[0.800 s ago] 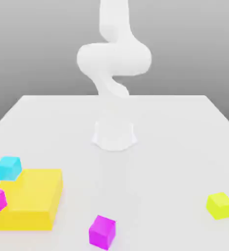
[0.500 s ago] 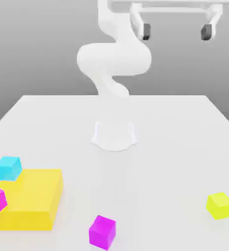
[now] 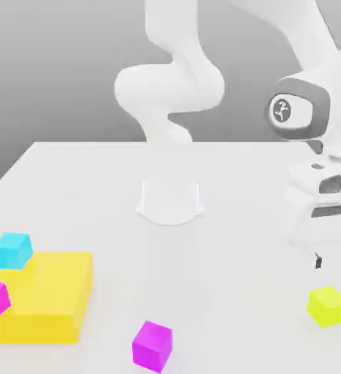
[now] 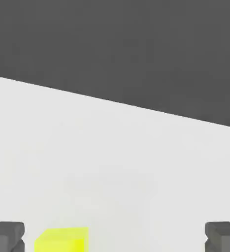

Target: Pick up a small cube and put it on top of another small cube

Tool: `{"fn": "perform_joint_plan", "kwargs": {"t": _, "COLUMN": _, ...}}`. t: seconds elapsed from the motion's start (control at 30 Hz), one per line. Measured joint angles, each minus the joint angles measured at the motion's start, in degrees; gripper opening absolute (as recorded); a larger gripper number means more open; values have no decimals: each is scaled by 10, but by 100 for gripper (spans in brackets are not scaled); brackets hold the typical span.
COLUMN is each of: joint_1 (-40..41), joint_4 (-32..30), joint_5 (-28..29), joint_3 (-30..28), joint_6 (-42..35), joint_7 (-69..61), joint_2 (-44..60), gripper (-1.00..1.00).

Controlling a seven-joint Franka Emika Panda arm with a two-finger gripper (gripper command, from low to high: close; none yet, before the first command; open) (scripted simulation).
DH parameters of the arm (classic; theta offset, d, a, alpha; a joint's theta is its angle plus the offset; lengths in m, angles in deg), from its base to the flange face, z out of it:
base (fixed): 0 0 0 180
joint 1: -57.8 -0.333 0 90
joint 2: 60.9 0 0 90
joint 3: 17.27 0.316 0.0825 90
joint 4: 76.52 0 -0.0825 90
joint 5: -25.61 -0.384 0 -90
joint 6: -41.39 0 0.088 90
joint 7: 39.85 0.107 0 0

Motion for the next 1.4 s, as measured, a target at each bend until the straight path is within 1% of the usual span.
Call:
{"fn": "perform_joint_plan", "kwargs": {"t": 0.1, "joint_1": -31, "joint_4": -3, "joint_5": 24, "joint_3": -9, "joint_6": 31, "joint_7": 34, "joint_2": 63, "gripper": 0}}
{"fn": "perform_joint_plan", "kwargs": {"t": 0.23, "joint_1": -79, "joint_4": 14, "joint_5": 82, "joint_3": -65, "joint_6": 90, "joint_7": 81, "joint_2": 146, "gripper": 0}}
{"fn": "perform_joint_plan", "kwargs": {"t": 0.27, "joint_1": -86, "joint_4": 17, "joint_5": 89, "joint_3": -74, "joint_6": 98, "joint_7": 86, "joint_2": 157, "gripper": -100}}
{"fn": "perform_joint_plan", "kwargs": {"t": 0.5, "joint_1": -84, "joint_4": 16, "joint_5": 88, "joint_3": -71, "joint_6": 97, "joint_7": 86, "joint_2": 155, "gripper": -100}}
{"fn": "perform_joint_plan", "kwargs": {"t": 0.67, "joint_1": -37, "joint_4": -6, "joint_5": 17, "joint_3": -14, "joint_6": 31, "joint_7": 32, "joint_2": 64, "gripper": -100}}
{"fn": "perform_joint_plan", "kwargs": {"t": 0.8, "joint_1": 36, "joint_4": 10, "joint_5": -19, "joint_3": -62, "joint_6": -13, "joint_7": 0, "joint_2": 33, "gripper": -100}}
{"fn": "perform_joint_plan", "kwargs": {"t": 1.17, "joint_1": 213, "joint_4": 39, "joint_5": -90, "joint_3": -204, "joint_6": -96, "joint_7": -67, "joint_2": -28, "gripper": -100}}
{"fn": "perform_joint_plan", "kwargs": {"t": 1.27, "joint_1": 285, "joint_4": 45, "joint_5": -109, "joint_3": -245, "joint_6": -119, "joint_7": -86, "joint_2": -47, "gripper": -100}}
{"fn": "perform_joint_plan", "kwargs": {"t": 1.37, "joint_1": 351, "joint_4": 70, "joint_5": -137, "joint_3": -285, "joint_6": -113, "joint_7": -110, "joint_2": -17, "gripper": -100}}
{"fn": "perform_joint_plan", "kwargs": {"t": 1.4, "joint_1": 364, "joint_4": 77, "joint_5": -148, "joint_3": -291, "joint_6": -97, "joint_7": -118, "joint_2": 6, "gripper": 100}}
